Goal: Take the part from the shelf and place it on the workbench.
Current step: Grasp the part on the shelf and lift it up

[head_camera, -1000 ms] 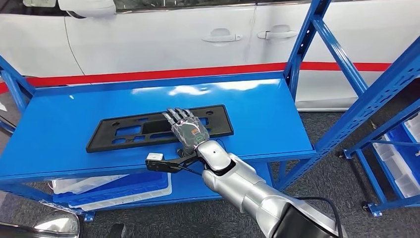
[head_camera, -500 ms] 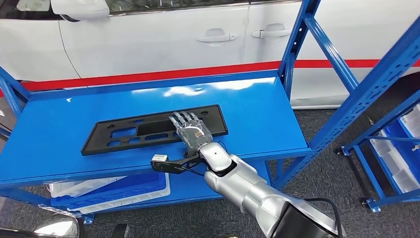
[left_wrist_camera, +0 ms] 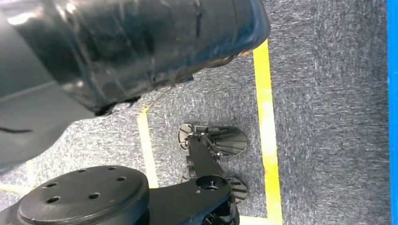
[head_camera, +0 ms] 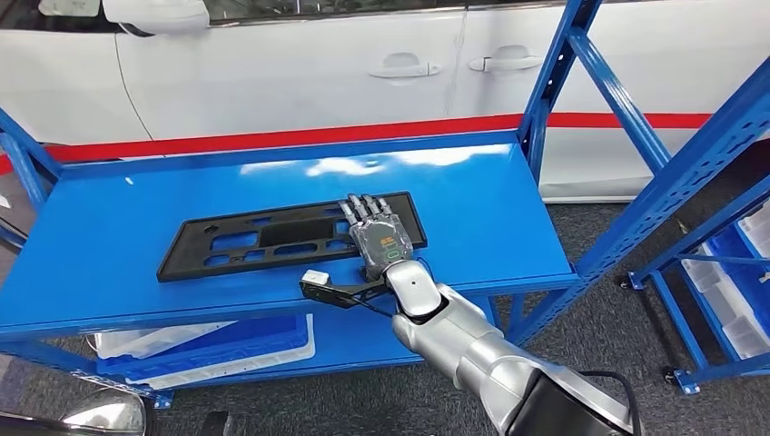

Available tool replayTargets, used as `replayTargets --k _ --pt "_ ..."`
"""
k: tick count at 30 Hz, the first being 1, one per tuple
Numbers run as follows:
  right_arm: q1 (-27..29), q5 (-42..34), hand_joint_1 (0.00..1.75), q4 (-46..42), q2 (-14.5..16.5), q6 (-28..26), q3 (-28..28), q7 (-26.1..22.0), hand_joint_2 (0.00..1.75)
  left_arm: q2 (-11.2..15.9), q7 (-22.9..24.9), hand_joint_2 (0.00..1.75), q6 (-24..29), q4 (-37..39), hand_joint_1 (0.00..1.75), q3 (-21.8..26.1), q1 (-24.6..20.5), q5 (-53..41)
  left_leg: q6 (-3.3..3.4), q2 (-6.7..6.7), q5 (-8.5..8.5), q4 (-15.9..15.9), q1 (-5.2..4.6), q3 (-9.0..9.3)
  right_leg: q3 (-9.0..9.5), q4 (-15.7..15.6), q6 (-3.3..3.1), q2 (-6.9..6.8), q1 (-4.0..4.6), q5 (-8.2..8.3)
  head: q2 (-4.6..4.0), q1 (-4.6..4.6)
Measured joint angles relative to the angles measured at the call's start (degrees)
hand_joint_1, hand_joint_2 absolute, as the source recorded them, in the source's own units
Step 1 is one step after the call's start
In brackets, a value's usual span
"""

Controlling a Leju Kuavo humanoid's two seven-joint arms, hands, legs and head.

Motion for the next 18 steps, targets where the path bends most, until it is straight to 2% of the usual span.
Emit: replayTargets --k 2,4,5,7,8,9,10,12,13,15,18 --pt "0.0 0.0 1.70 0.2 -0.3 -0.3 -0.2 0.4 1.75 0.0 0.1 0.00 0.1 0.0 0.00 -0.2 0.0 0.0 -0.52 -0.01 0.07 -0.1 -0.01 -0.12 0.02 -0.2 -0.47 0.11 0.05 0.16 0.00 -0.08" --pt "-0.1 -0.4 1.75 0.5 -0.6 -0.2 -0.4 0.5 1.75 0.1 0.2 0.00 0.2 0.0 0.00 -0.3 0.0 0.0 -1.07 0.07 -0.88 1.0 0.10 -0.52 0.17 -0.6 -1.07 0.09 -0.18 0.44 0.00 -0.18" --pt "-0.1 -0.5 1.75 0.6 -0.6 -0.1 -0.5 0.5 1.75 0.2 0.2 0.00 0.2 0.0 0.00 -0.4 0.0 0.0 -1.36 0.10 -2.16 3.0 0.16 -1.38 0.24 -0.8 -1.33 0.05 -0.32 0.58 0.00 -0.28" --pt "-0.1 -0.7 1.75 0.8 -0.7 -0.1 -0.6 0.2 1.75 0.2 0.2 0.00 0.3 0.0 0.00 -0.6 0.0 0.0 -1.87 0.16 -5.59 10.1 0.30 -4.62 0.22 -0.8 -1.60 0.02 -0.27 0.65 0.00 -0.50" --pt "0.0 -0.8 1.75 0.9 -0.8 -0.1 -0.7 0.1 1.75 0.2 0.3 0.00 0.3 0.0 0.00 -0.7 0.0 0.0 -2.01 0.15 -6.61 13.3 0.35 -6.15 0.21 -0.8 -1.65 0.02 -0.22 0.65 0.00 -0.49" --pt "0.1 -0.8 1.75 1.0 -0.9 -0.2 -0.8 0.0 1.75 0.2 0.3 0.00 0.4 0.0 0.00 -0.7 0.0 0.0 -2.04 0.15 -6.52 14.6 0.36 -6.82 0.21 -0.8 -1.66 0.04 -0.18 0.64 0.00 -0.50" --pt "0.2 -0.8 1.75 1.1 -1.0 -0.2 -0.8 -0.1 1.75 0.2 0.3 0.00 0.4 0.0 0.00 -0.8 0.0 0.0 -1.98 0.15 -5.42 13.8 0.36 -6.48 0.23 -0.7 -1.67 0.08 -0.17 0.63 0.00 -0.50" --pt "0.0 -0.7 1.75 1.2 -1.0 -0.4 -0.8 -0.2 1.75 0.3 0.3 0.00 0.5 0.0 0.00 -0.8 0.0 0.0 -1.57 0.15 -1.68 7.4 0.32 -3.34 0.34 -0.7 -1.64 0.19 -0.16 0.61 0.00 -0.51" --pt "-0.1 -0.7 1.75 1.2 -1.0 -0.6 -0.9 -0.3 1.75 0.4 0.3 0.00 0.5 0.0 0.00 -0.8 -0.1 0.0 -1.29 0.14 -0.58 4.0 0.17 -1.61 0.35 -0.7 -1.53 0.21 -0.06 0.58 0.00 -0.50" --pt "-0.2 -0.6 1.75 1.3 -1.1 -1.1 -1.1 -0.3 1.75 0.4 0.3 0.00 0.5 0.0 0.00 -0.9 -0.3 0.0 -0.81 0.07 0.16 0.1 -0.17 0.31 0.28 -0.7 -1.10 0.20 0.05 0.61 0.00 -0.46" --pt "-0.2 -0.5 1.75 1.2 -1.3 -2.0 -1.4 -0.3 1.75 0.4 0.3 0.00 0.6 0.0 0.00 -1.0 -0.2 0.1 -0.05 0.11 0.26 -0.8 -0.23 0.68 0.28 -0.7 -0.18 0.18 0.02 0.67 0.00 -0.44"
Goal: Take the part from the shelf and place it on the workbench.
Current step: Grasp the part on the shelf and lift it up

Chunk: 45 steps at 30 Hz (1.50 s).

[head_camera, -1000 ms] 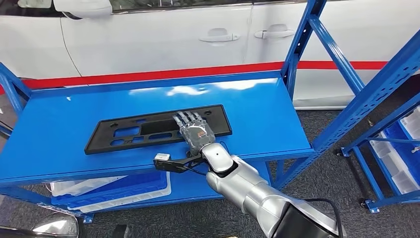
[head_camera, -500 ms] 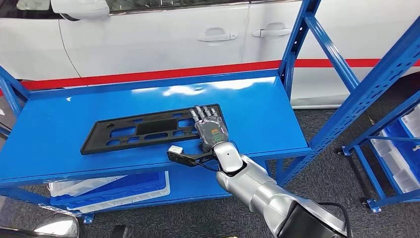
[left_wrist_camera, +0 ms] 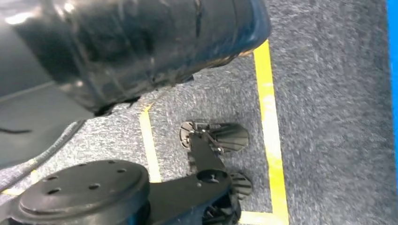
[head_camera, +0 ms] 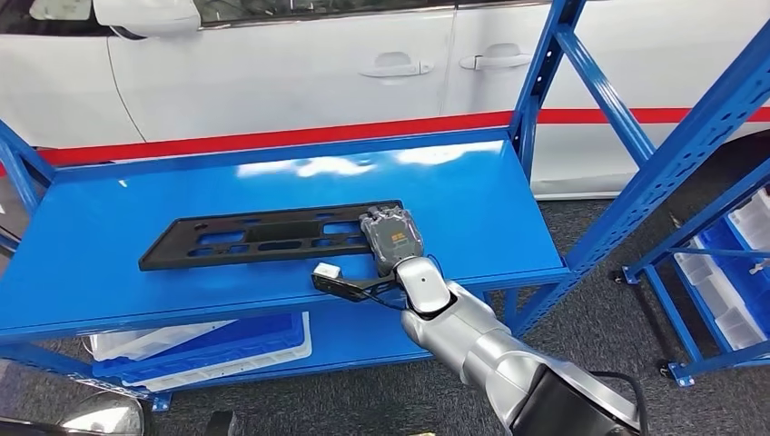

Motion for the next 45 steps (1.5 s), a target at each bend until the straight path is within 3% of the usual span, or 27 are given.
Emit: replayTargets --k 2,5,6,7,8,10,12,15,17,20,21,22,24,26,28,30,32,33,35,37,38,39,41,43,45 --pt "0.0 0.0 1.75 0.0 -0.2 -0.3 -0.2 0.0 1.75 -0.1 -0.1 0.00 0.0 0.0 0.00 0.0 0.0 0.1 0.79 0.18 0.43 -0.7 0.30 0.36 -0.91 2.3 0.55 -0.13 0.07 -1.78 0.00 0.14" --pt "0.3 0.0 1.75 0.0 -0.6 -0.5 -0.3 0.0 1.75 -0.1 -0.1 0.00 0.1 0.0 0.00 0.0 0.0 0.1 1.39 0.25 0.59 -0.9 0.36 0.37 -5.22 12.1 0.96 -0.25 -0.11 -6.72 0.00 0.32" --pt "0.5 0.0 1.75 0.0 -0.7 -0.7 -0.3 0.0 1.75 -0.1 -0.1 0.00 0.2 0.0 0.00 0.0 0.0 0.1 1.39 0.22 0.58 -0.8 0.33 0.34 -6.18 14.3 1.04 -0.26 -0.20 -7.28 0.00 0.31" --pt "0.6 0.0 1.75 0.0 -0.8 -1.0 -0.3 0.0 1.75 -0.1 -0.1 0.00 0.3 0.0 0.00 0.0 0.1 0.2 1.38 0.17 0.56 -0.7 0.33 0.33 -6.20 14.6 1.06 -0.28 -0.26 -6.79 0.00 0.33" --pt "0.7 0.0 1.75 0.0 -0.9 -1.3 -0.4 0.0 1.75 -0.1 -0.1 0.00 0.4 0.0 0.00 0.0 0.2 0.2 1.32 0.09 0.51 -0.6 0.34 0.33 -5.15 12.7 1.03 -0.30 -0.30 -5.36 0.00 0.32" --pt "0.7 -0.1 1.75 0.0 -1.1 -2.1 -0.4 -0.3 1.75 -0.3 -0.2 0.00 0.8 0.0 0.00 0.0 0.2 0.3 0.99 -0.10 0.29 -0.2 0.27 0.25 -1.36 5.4 0.73 -0.33 -0.26 -2.18 0.00 0.32" --pt "0.8 -0.8 1.75 -0.1 -1.2 -3.3 -0.6 -1.4 1.75 -0.5 -0.2 0.00 1.0 0.0 0.00 0.0 0.2 0.4 0.45 -0.25 0.07 0.4 0.09 -0.03 1.00 0.8 0.36 -0.28 -0.09 -1.09 0.00 0.25" --pt "1.2 -3.8 1.75 -0.5 -1.4 -5.5 -1.7 -4.5 1.75 -0.4 -0.5 0.00 0.3 0.0 0.00 0.0 0.5 0.5 -0.56 -0.29 0.12 0.4 0.22 -0.35 1.16 0.0 -0.45 -0.20 0.04 -0.89 0.00 0.26" --pt "1.3 -6.4 1.75 -1.1 -1.5 -6.2 -2.9 -6.6 1.75 -0.2 -1.0 0.00 0.0 0.0 0.00 0.0 0.7 0.5 -1.21 -0.18 -1.29 2.1 0.36 -1.14 1.24 -0.4 -1.10 -0.25 -0.23 -0.50 0.00 0.00" --pt "1.8 -12.7 1.75 -2.3 -1.6 -7.5 -5.2 -11.2 1.75 0.0 -2.7 0.00 -0.1 0.0 0.00 -0.1 0.7 0.0 -1.95 -0.04 -6.43 11.7 0.61 -5.41 1.12 -0.6 -1.42 -0.41 -0.30 -0.34 0.00 -0.37" --pt "2.0 -15.0 1.75 -2.9 -1.7 -7.9 -6.2 -12.8 1.75 0.1 -3.2 0.00 -0.2 0.0 0.00 -0.1 0.8 -0.1 -2.10 -0.03 -7.30 14.5 0.67 -6.71 1.08 -0.6 -1.43 -0.43 -0.27 -0.34 0.00 -0.36" --pt "2.2 -16.8 1.75 -3.4 -1.9 -8.0 -7.0 -13.9 1.75 0.1 -3.6 0.00 -0.2 0.0 0.00 -0.1 0.9 -0.2 -2.19 -0.03 -7.20 15.7 0.71 -7.23 1.05 -0.5 -1.44 -0.41 -0.27 -0.35 0.00 -0.37" --pt "2.4 -19.0 1.75 -4.6 -2.1 -8.2 -8.2 -15.3 1.75 0.3 -4.2 0.00 -0.2 0.0 0.00 -0.2 1.0 -0.3 -2.11 -0.02 -3.99 11.6 0.77 -5.19 1.11 -0.5 -1.40 -0.26 -0.29 -0.38 0.00 -0.38" --pt "2.8 -21.8 1.75 -6.0 -2.3 -8.9 -9.2 -17.4 1.75 0.5 -5.1 0.87 0.2 0.0 0.00 -0.3 0.9 -0.6 -1.77 -0.01 -0.93 3.9 0.69 -1.49 1.13 -0.5 -1.15 -0.13 -0.21 -0.43 0.00 -0.37" --pt "3.6 -25.6 1.75 -8.3 -2.9 -10.5 -10.2 -20.2 1.75 0.5 -6.6 1.75 1.3 0.0 0.00 -0.6 0.8 -1.0 -1.21 -0.10 -0.31 0.4 0.43 -0.01 0.82 -0.5 -0.60 -0.08 -0.05 -0.31 0.00 -0.33" --pt "4.7 -28.6 1.75 -12.0 -3.8 -12.3 -11.4 -21.6 1.75 0.6 -8.1 1.75 2.9 0.0 0.00 -0.9 0.9 -1.2 -0.55 -0.19 -0.20 0.2 0.35 -0.10 0.61 -0.6 0.05 -0.06 0.02 -0.17 0.00 -0.28" --pt "5.6 -29.6 1.75 -16.4 -5.2 -13.3 -12.7 -21.7 1.75 0.5 -9.4 1.75 4.2 0.0 0.00 -1.1 1.0 -1.2 0.17 -0.14 0.06 -0.2 0.53 0.08 0.10 0.5 0.63 -0.15 0.03 -1.16 0.00 -0.18" --pt "6.1 -29.3 1.75 -18.9 -6.0 -13.7 -13.5 -21.6 1.75 0.5 -10.1 1.75 4.7 0.0 0.00 -1.1 1.0 -1.0 0.62 -0.10 0.17 -0.4 0.63 0.20 -0.81 2.6 0.84 -0.19 0.04 -2.46 0.00 -0.06" --pt "7.8 -27.7 1.75 -24.6 -7.6 -14.1 -15.3 -21.3 1.75 0.6 -11.5 1.75 5.8 0.0 0.00 -1.1 1.0 -0.6 1.22 -0.05 0.10 -0.5 0.51 0.30 -4.07 9.5 1.03 -0.29 -0.09 -5.85 0.00 0.14" --pt "10.3 -25.3 1.75 -31.4 -9.1 -14.2 -17.0 -20.7 1.75 0.6 -12.4 1.75 6.9 0.0 0.00 -1.1 1.0 0.0 1.49 -0.09 -0.09 -0.4 0.37 0.42 -6.81 14.8 1.09 -0.30 -0.18 -7.19 0.00 0.15" --pt "11.5 -23.8 1.75 -34.7 -9.8 -14.2 -17.7 -20.4 1.75 0.6 -12.6 1.75 7.3 0.0 0.00 -1.1 1.0 0.3 1.52 -0.11 -0.23 -0.3 0.34 0.51 -6.91 14.7 1.04 -0.30 -0.19 -6.30 0.00 0.16" --pt "12.5 -21.9 1.75 -38.1 -10.5 -14.2 -18.3 -20.2 1.75 0.5 -12.7 1.75 7.4 0.0 0.00 -1.1 1.1 0.5 1.49 -0.15 -0.42 -0.1 0.33 0.61 -6.01 12.6 0.92 -0.30 -0.19 -4.55 0.00 0.16" --pt "14.2 -17.5 1.75 -44.3 -11.2 -14.2 -19.7 -20.7 1.75 0.5 -12.7 1.75 7.3 0.0 0.00 -1.1 1.1 0.8 1.18 -0.19 -0.96 0.4 0.22 0.70 -2.67 5.5 0.52 -0.30 -0.07 -0.96 0.00 0.20" --pt "15.9 -13.2 1.75 -50.1 -11.5 -14.2 -21.1 -21.8 1.75 0.4 -12.4 1.75 7.1 0.0 0.00 -1.1 1.1 1.0 0.68 -0.21 -1.38 0.9 0.04 0.50 -0.60 1.2 0.22 -0.25 0.11 0.01 0.00 0.16" --pt "17.7 -10.1 1.75 -55.7 -11.6 -14.2 -22.4 -22.6 1.75 0.4 -12.0 1.75 7.0 0.0 0.00 -1.1 1.1 1.1 0.15 -0.22 -1.46 1.0 0.03 0.39 -0.36 0.5 -0.03 -0.17 0.24 -0.33 0.00 0.10"
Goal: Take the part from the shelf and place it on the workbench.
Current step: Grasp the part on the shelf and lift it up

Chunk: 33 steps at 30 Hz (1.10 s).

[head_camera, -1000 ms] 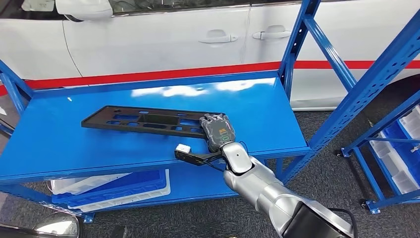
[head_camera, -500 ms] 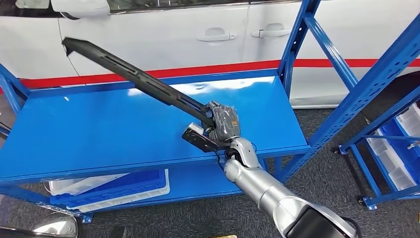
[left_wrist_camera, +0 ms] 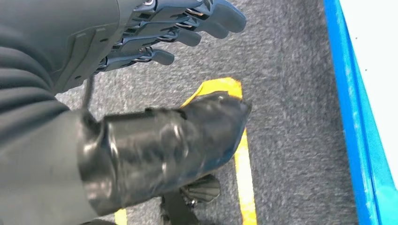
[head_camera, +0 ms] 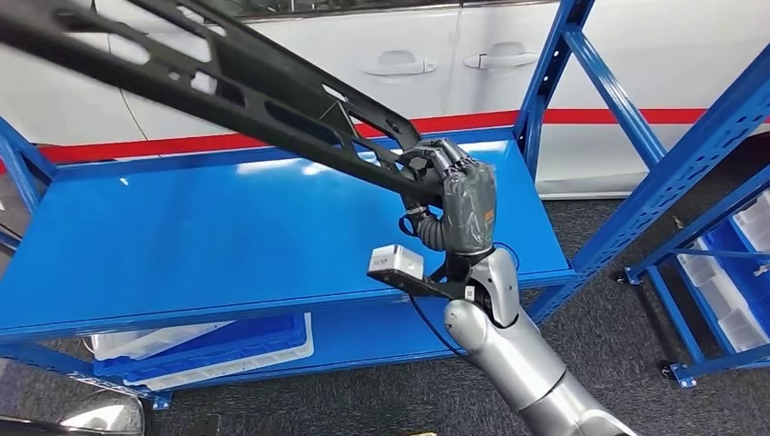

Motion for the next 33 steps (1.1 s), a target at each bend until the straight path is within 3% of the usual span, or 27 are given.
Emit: replayTargets --k 3,6,7,8,9,12,14,17,19,21,22,23,24,27,28,29,32,33 --pt "1.9 1.5 1.75 -7.4 -0.1 0.0 -1.2 -0.6 1.75 0.1 0.1 1.75 -0.4 0.0 0.00 0.0 0.0 0.3 -0.88 0.11 -1.95 2.2 0.19 -0.84 0.38 -0.6 -0.73 -0.08 -0.38 0.21 0.00 -0.27" --pt "3.4 0.1 1.75 -13.2 -0.1 0.0 -1.7 -1.7 1.75 0.1 -0.1 1.75 -1.8 0.0 0.00 0.0 -0.1 0.9 -1.67 0.20 -6.73 11.9 0.43 -5.17 0.55 -0.8 -1.20 -0.24 -0.50 0.21 0.00 -0.60" --pt "4.1 -0.6 1.75 -14.9 -0.1 0.1 -1.9 -2.8 1.75 0.1 -0.1 1.75 -2.6 0.0 0.00 0.0 0.0 1.1 -1.86 0.20 -7.30 14.3 0.49 -6.31 0.57 -0.8 -1.24 -0.26 -0.49 0.19 0.00 -0.59" --pt "4.7 -1.3 1.75 -16.7 -0.1 0.1 -2.0 -4.0 1.75 0.2 0.0 1.75 -3.6 0.0 0.00 0.0 0.0 1.2 -1.98 0.20 -6.79 14.7 0.54 -6.57 0.61 -0.8 -1.25 -0.23 -0.51 0.16 0.00 -0.62" --pt "5.3 -2.0 1.75 -18.4 -0.2 0.1 -1.9 -5.0 1.75 0.2 0.2 1.75 -4.5 0.0 0.00 0.0 0.0 1.4 -2.01 0.21 -5.36 13.2 0.59 -5.88 0.67 -0.7 -1.24 -0.17 -0.53 0.13 0.00 -0.81" --pt "6.2 -5.1 1.75 -23.1 -1.0 0.8 -1.3 -5.6 1.75 0.5 0.8 1.75 -6.1 0.0 0.00 0.0 -0.2 1.9 -1.49 0.17 -0.42 2.7 0.51 -0.78 0.92 -0.6 -0.88 -0.06 -0.42 0.06 0.00 -1.46" --pt "7.0 -9.6 1.75 -25.9 -1.8 2.4 -0.5 -6.3 1.75 0.5 1.4 1.75 -6.7 0.0 0.00 0.0 -0.3 2.2 -1.04 0.06 0.16 -0.2 0.26 0.59 0.83 -0.5 -0.35 -0.09 -0.30 0.23 0.00 -1.73" --pt "8.8 -14.6 1.75 -29.2 -3.1 4.6 0.5 -7.6 1.75 0.5 2.1 1.75 -7.1 0.0 0.00 0.0 -0.3 2.3 0.03 0.07 0.82 -0.7 0.35 0.48 0.56 -0.1 0.58 -0.17 -0.38 -0.23 0.00 -1.87" --pt "9.7 -15.6 1.75 -31.0 -3.9 5.8 0.7 -7.9 1.75 0.5 2.4 1.75 -7.3 0.0 0.00 0.0 -0.3 2.5 1.00 0.31 1.49 -1.2 0.54 0.25 -0.61 3.3 1.02 -0.23 -0.43 -3.54 0.00 -1.75" --pt "10.6 -16.0 1.75 -32.1 -4.5 7.1 0.9 -8.1 1.75 0.5 2.8 1.75 -7.3 0.0 0.00 0.0 -0.4 2.7 1.47 0.42 1.91 -1.2 0.38 -0.36 -2.83 10.2 1.22 -0.26 -0.53 -8.20 0.00 -1.68" --pt "11.2 -16.0 1.75 -32.6 -4.8 7.8 1.0 -8.2 1.75 0.6 3.0 1.75 -7.3 0.0 0.00 0.0 -0.4 2.8 1.52 0.43 2.11 -1.1 0.33 -0.73 -3.61 13.3 1.34 -0.27 -0.59 -9.71 0.00 -1.68" --pt "11.6 -16.1 1.75 -32.9 -5.0 8.4 1.2 -8.2 1.75 0.6 3.2 1.75 -7.3 0.0 0.00 0.0 -0.4 2.8 1.50 0.43 2.32 -1.0 0.31 -1.14 -3.62 14.7 1.45 -0.28 -0.68 -10.16 0.00 -1.67" --pt "11.9 -16.1 1.75 -33.2 -5.3 9.2 1.3 -8.2 1.75 0.7 3.5 1.75 -7.3 0.0 0.00 0.0 -0.4 2.8 1.40 0.42 2.51 -0.7 0.31 -1.60 -2.53 13.9 1.55 -0.29 -0.82 -9.49 0.00 -1.66" --pt "12.3 -16.1 1.75 -34.3 -6.0 11.2 1.9 -7.4 1.75 0.9 3.6 1.75 -7.4 0.0 0.00 0.0 -0.5 2.8 0.80 0.28 2.98 0.4 0.38 -3.01 4.42 3.7 1.63 -0.27 -1.13 -5.84 0.00 -1.63" --pt "12.5 -16.1 1.75 -34.6 -6.2 11.8 2.1 -7.1 1.75 1.0 3.5 1.75 -7.5 0.0 0.00 0.0 -0.5 2.8 0.45 0.21 3.19 0.6 0.36 -3.32 5.76 1.4 1.49 -0.17 -1.03 -5.22 0.00 -1.64" --pt "12.7 -16.1 1.75 -34.8 -6.3 12.3 2.2 -6.8 1.75 1.1 3.3 1.75 -7.5 0.0 0.00 0.0 -0.5 2.7 0.02 0.14 3.47 0.7 0.31 -3.56 6.17 0.3 1.29 -0.06 -0.87 -5.09 0.00 -1.64" --pt "13.1 -16.4 1.75 -35.1 -6.8 13.9 2.6 -5.9 1.75 1.5 2.9 1.75 -7.6 0.0 0.00 0.0 -0.5 2.3 -1.25 -0.13 4.50 0.6 0.44 -4.08 5.05 0.1 0.09 0.03 -0.67 -4.06 0.00 -1.57" --pt "13.2 -16.5 1.75 -35.2 -6.9 14.4 2.9 -5.5 1.75 1.5 2.8 1.75 -7.7 0.1 0.00 0.0 -0.4 2.2 -1.56 -0.21 3.82 1.1 0.51 -4.52 4.54 0.0 -0.40 -0.05 -0.74 -3.48 0.00 -1.62"
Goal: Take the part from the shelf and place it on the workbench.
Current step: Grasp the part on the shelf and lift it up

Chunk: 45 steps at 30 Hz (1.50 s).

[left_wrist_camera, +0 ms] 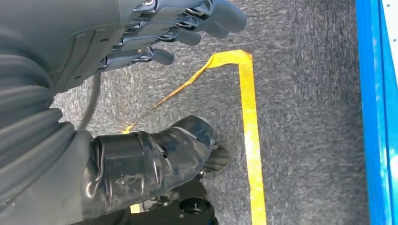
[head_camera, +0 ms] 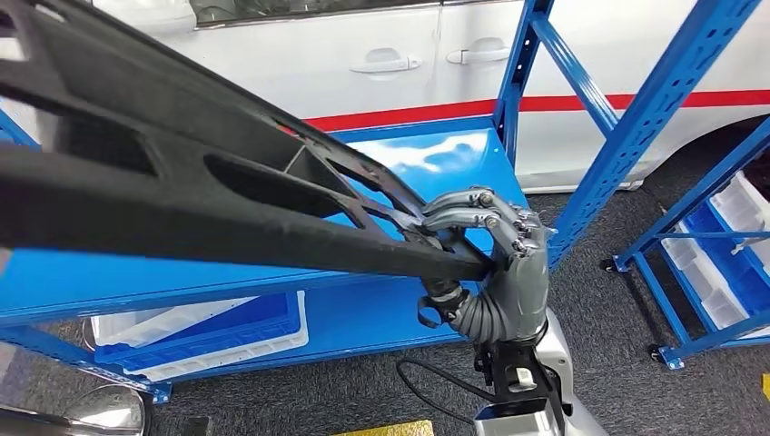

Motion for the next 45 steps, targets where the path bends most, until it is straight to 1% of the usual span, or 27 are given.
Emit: replayTargets --k 2,4,5,6,7,8,10,12,14,17,18,19,22,23,24,26,28,29,30,32,34,37,38,40,41,43,45 --pt "0.2 -0.1 1.75 -0.1 -0.3 0.9 0.5 0.7 1.75 0.1 -0.1 1.75 -0.2 0.0 0.00 0.0 0.0 -0.1 -0.43 -0.06 -4.19 3.6 0.07 -1.41 -1.26 -0.2 -0.79 -0.17 -0.15 1.21 0.00 -0.23" --pt "0.3 -0.1 1.75 -0.2 -0.6 1.5 0.8 1.2 1.75 0.0 -0.2 1.75 -0.2 0.0 0.00 0.0 0.0 -0.1 -0.60 0.09 -9.83 10.0 0.06 -2.86 -2.71 -0.2 -1.21 -0.27 0.11 2.32 0.00 -0.40" --pt "0.4 -0.1 1.75 -0.2 -0.7 1.6 1.0 1.4 1.75 0.0 -0.2 1.75 -0.3 0.0 0.00 0.0 -0.1 -0.1 -0.60 0.12 -11.68 13.1 0.06 -3.21 -3.50 -0.1 -1.31 -0.34 0.28 2.86 0.00 -0.40" --pt "0.5 -0.1 1.75 -0.2 -0.9 1.6 1.1 1.4 1.75 0.1 -0.2 1.75 -0.3 0.0 0.00 0.0 -0.1 -0.1 -0.51 0.15 -12.35 15.1 0.03 -3.03 -4.34 0.0 -1.34 -0.39 0.46 3.40 0.00 -0.41" --pt "0.6 -0.1 1.75 -0.2 -1.0 1.6 1.2 1.4 1.75 0.1 -0.2 1.75 -0.3 0.0 0.00 0.0 -0.1 -0.1 -0.33 0.16 -11.84 15.5 -0.04 -2.14 -5.17 0.2 -1.37 -0.43 0.59 3.90 0.00 -0.41" --pt "0.6 -0.1 1.75 -0.2 -1.1 1.6 1.3 1.5 1.75 0.1 -0.2 1.75 -0.3 0.0 0.00 0.0 -0.1 -0.1 -0.03 0.17 -10.43 14.2 -0.15 -0.40 -5.95 0.3 -1.36 -0.44 0.72 4.37 0.00 -0.41" --pt "0.7 -0.1 1.75 -0.3 -1.3 2.2 1.4 2.0 1.75 0.1 -0.1 1.75 -0.3 0.0 0.00 0.0 -0.2 -0.3 0.91 0.17 -7.68 7.6 -0.59 4.85 -7.04 0.6 -1.29 -0.45 0.86 5.20 0.00 -0.40" --pt "0.7 -0.2 1.75 -0.6 -1.6 3.4 1.7 2.9 1.75 0.3 0.2 1.75 -0.3 0.0 0.00 0.0 -0.5 -0.6 1.79 0.22 -7.67 0.3 -1.08 9.59 -7.57 0.5 -0.95 -0.50 0.90 6.08 0.00 -0.36" --pt "0.9 -0.4 1.75 -0.7 -1.8 4.4 1.9 3.7 1.75 0.4 0.9 1.75 -0.3 0.0 0.00 0.0 -0.7 -0.9 2.25 0.24 -8.03 -2.8 -1.49 10.98 -7.68 0.1 -0.37 -0.60 0.72 7.06 0.00 -0.40" --pt "1.5 -1.7 1.75 -0.8 -2.2 5.1 2.2 4.4 1.75 0.5 2.0 1.75 -0.3 0.0 0.00 -0.2 -0.8 -1.6 2.92 0.50 -5.98 -3.8 -1.29 10.22 -7.96 -0.5 0.59 -0.60 0.59 7.54 0.00 -0.39" --pt "1.7 -2.2 1.75 -0.8 -2.3 5.3 2.2 4.6 1.75 0.5 2.3 1.75 -0.3 0.0 0.00 -0.2 -0.7 -1.7 3.14 0.65 -5.21 -4.2 -1.10 9.92 -8.31 -0.2 0.83 -0.57 0.60 6.63 0.00 -0.28" --pt "1.8 -2.5 1.75 -0.9 -2.3 5.5 2.3 4.8 1.75 0.5 2.4 1.75 -0.3 0.0 0.00 -0.3 -0.8 -1.8 3.36 0.79 -4.62 -4.4 -1.01 9.49 -8.88 1.1 1.00 -0.55 0.51 4.58 0.00 -0.18" --pt "2.3 -3.3 1.75 -0.9 -2.5 6.3 2.6 5.4 1.75 0.5 2.6 1.75 -0.6 0.0 0.00 -0.3 -0.8 -2.2 3.71 0.95 -2.84 -4.1 -1.00 6.99 -11.15 11.5 1.64 -0.56 0.15 -2.97 0.00 0.11" --pt "2.5 -3.4 1.75 -0.8 -2.6 6.6 2.8 5.6 1.75 0.6 2.6 1.75 -0.7 0.0 0.00 -0.3 -0.8 -2.2 3.62 0.97 -2.24 -3.9 -0.98 6.04 -11.32 14.5 1.88 -0.56 0.00 -3.59 0.00 0.15" --pt "2.6 -3.5 1.75 -0.8 -2.6 7.0 3.1 5.9 1.75 0.6 2.6 1.75 -0.8 0.0 0.00 -0.3 -0.8 -2.2 3.44 0.98 -1.69 -3.6 -0.94 5.01 -10.41 15.3 2.09 -0.57 -0.17 -2.43 0.00 0.16" --pt "2.7 -3.6 1.75 -0.7 -2.7 7.4 3.5 6.4 1.75 0.6 2.6 1.75 -0.9 0.0 0.00 -0.3 -0.8 -2.3 2.95 0.98 -0.89 -2.5 -0.78 3.02 -5.75 11.1 2.39 -0.57 -0.57 0.57 0.00 0.19" --pt "2.8 -3.7 1.75 -0.7 -2.8 7.4 3.8 6.7 1.75 0.6 2.6 1.75 -0.9 0.0 0.00 -0.4 -0.8 -2.5 2.33 0.91 -0.36 -1.3 -0.76 1.38 -0.13 3.8 2.29 -0.46 -0.55 0.11 0.00 0.19" --pt "2.9 -3.8 1.75 -0.7 -2.8 7.3 3.8 6.8 1.75 0.7 2.6 1.75 -0.9 0.0 0.00 -0.4 -0.8 -2.6 1.98 0.85 -0.06 -0.9 -0.81 0.98 1.32 1.4 2.01 -0.38 -0.44 -0.84 0.00 0.25" --pt "3.0 -3.9 1.75 -0.7 -2.8 7.3 3.9 6.9 1.75 0.7 2.6 1.75 -0.9 0.0 0.00 -0.4 -0.8 -2.7 1.62 0.78 0.35 -0.8 -0.80 0.71 1.82 0.2 1.61 -0.31 -0.19 -1.39 0.00 0.31" --pt "3.3 -4.2 1.75 -0.7 -2.8 7.2 3.9 7.0 1.75 0.7 2.7 1.75 -0.9 0.0 0.00 -0.6 -0.7 -2.8 0.90 0.67 1.13 -0.7 -0.59 0.37 1.14 -0.1 0.62 -0.33 -0.07 -0.76 0.00 0.46" --pt "3.5 -4.4 1.75 -0.6 -2.9 7.1 4.0 7.0 1.75 0.7 2.8 1.75 -0.9 0.0 0.00 -0.8 -0.5 -2.8 0.28 0.63 -0.75 0.7 -0.31 -0.52 0.14 -0.2 -0.34 -0.52 -0.12 0.35 0.00 0.42" --pt "4.0 -4.5 1.75 -0.6 -2.9 6.6 4.1 7.0 1.75 0.6 3.0 1.75 -0.9 0.0 0.00 -1.1 -0.5 -3.0 -0.28 0.64 -9.49 9.9 -0.19 -2.64 -2.60 -0.2 -1.16 -0.68 0.08 2.57 0.00 0.20" --pt "4.3 -4.5 1.75 -0.6 -2.9 6.5 4.1 7.0 1.75 0.6 3.0 1.75 -0.9 0.1 0.00 -1.2 -0.6 -3.1 -0.27 0.64 -11.04 12.9 -0.20 -2.74 -3.68 -0.2 -1.26 -0.68 0.22 3.36 0.00 0.18" --pt "4.7 -4.5 1.75 -0.6 -2.9 6.3 4.1 7.0 1.75 0.6 3.1 1.75 -1.0 0.1 0.00 -1.4 -0.6 -3.2 0.16 0.62 -9.37 13.7 -0.34 -0.58 -5.58 0.0 -1.29 -0.68 0.47 4.67 0.00 0.20" --pt "4.9 -4.6 1.75 -0.6 -3.0 6.1 4.1 7.0 1.75 0.6 3.1 1.75 -1.1 0.1 0.00 -1.5 -0.7 -3.3 0.62 0.60 -7.79 11.5 -0.55 1.89 -6.38 0.1 -1.27 -0.67 0.57 5.30 0.00 0.20" --pt "5.3 -4.8 1.75 -0.7 -3.0 5.8 4.1 6.9 1.75 0.8 3.1 1.75 -1.2 0.0 0.00 -1.7 -1.0 -3.4 1.89 0.57 -7.07 3.6 -1.17 8.54 -7.42 0.2 -1.05 -0.70 0.69 6.43 0.00 0.23" --pt "5.5 -5.3 1.75 -0.7 -3.0 5.4 4.1 6.8 1.75 1.0 3.1 1.75 -1.3 0.1 0.00 -1.8 -1.3 -3.4 2.67 0.53 -8.47 -2.7 -1.77 12.63 -7.73 -0.1 -0.55 -0.86 0.57 7.56 0.00 0.25"
